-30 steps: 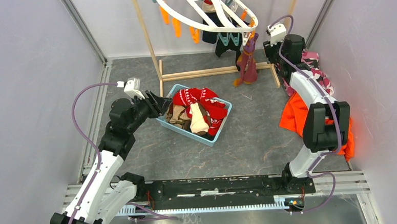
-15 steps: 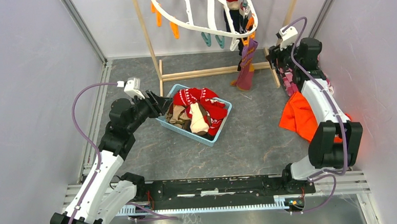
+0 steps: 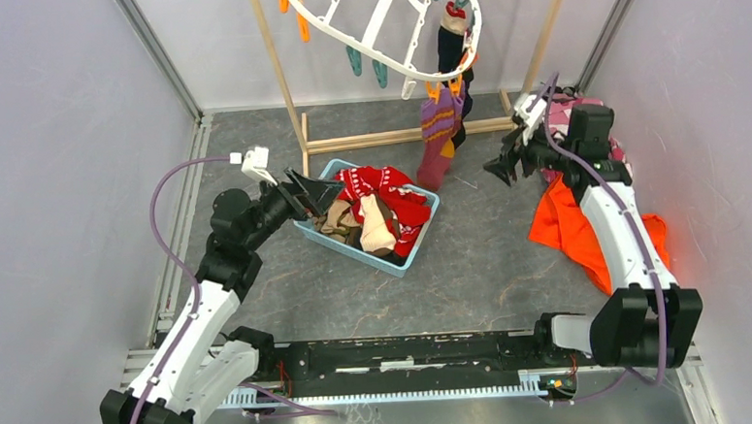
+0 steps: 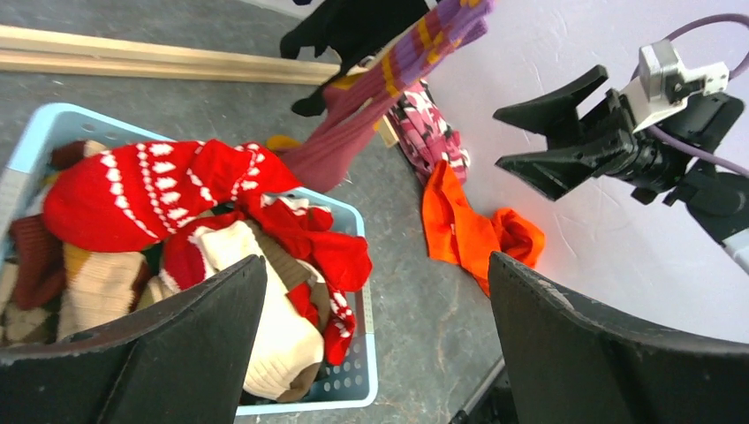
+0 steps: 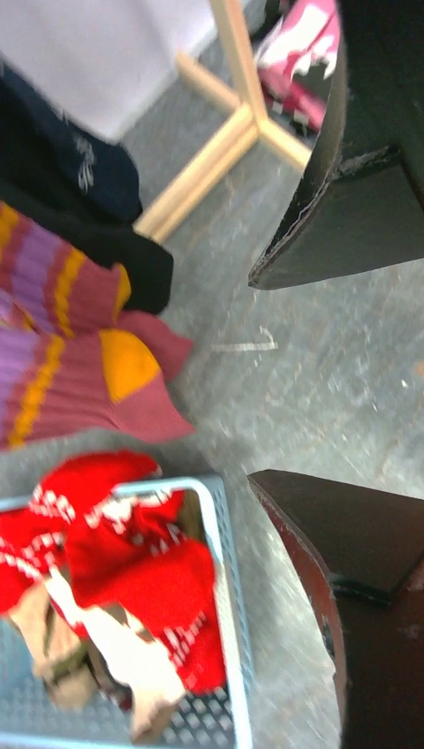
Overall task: Clip the socks to the hanger
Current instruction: Pick up the sock from the bin.
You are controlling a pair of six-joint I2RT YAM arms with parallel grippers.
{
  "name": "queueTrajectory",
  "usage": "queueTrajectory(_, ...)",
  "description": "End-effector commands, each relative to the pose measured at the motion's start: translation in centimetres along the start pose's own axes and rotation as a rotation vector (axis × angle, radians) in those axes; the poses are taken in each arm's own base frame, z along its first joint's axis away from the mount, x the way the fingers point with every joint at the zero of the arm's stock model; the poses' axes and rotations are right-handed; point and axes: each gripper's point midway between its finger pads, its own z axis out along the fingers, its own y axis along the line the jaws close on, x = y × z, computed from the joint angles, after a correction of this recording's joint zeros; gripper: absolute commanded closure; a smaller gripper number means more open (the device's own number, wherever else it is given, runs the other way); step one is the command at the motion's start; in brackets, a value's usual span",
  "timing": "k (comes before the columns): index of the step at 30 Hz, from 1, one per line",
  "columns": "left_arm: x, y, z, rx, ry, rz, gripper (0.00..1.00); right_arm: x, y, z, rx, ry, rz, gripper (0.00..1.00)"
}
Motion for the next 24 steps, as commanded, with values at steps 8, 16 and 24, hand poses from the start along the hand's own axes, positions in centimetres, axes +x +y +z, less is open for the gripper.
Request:
queueTrajectory(8, 4.2, 0.3, 1.7, 0.02, 0.194, -0.08, 0.22, 2.3, 8.9, -1.6, -0.292, -0.09, 0.025, 0.19)
queueTrajectory(16, 9.0, 0.0, 4.7, -0.083, 0.292, 0.046, 0.35, 3.5, 10.7, -0.9, -0.354, -0.095, 0.042, 0.19)
queueTrajectory(24, 7.1, 4.1, 8.4, -0.305, 0.196, 0.083, 0.35, 3.9, 11.0, -0.6, -0.361, -0.092, 0.04, 0.18)
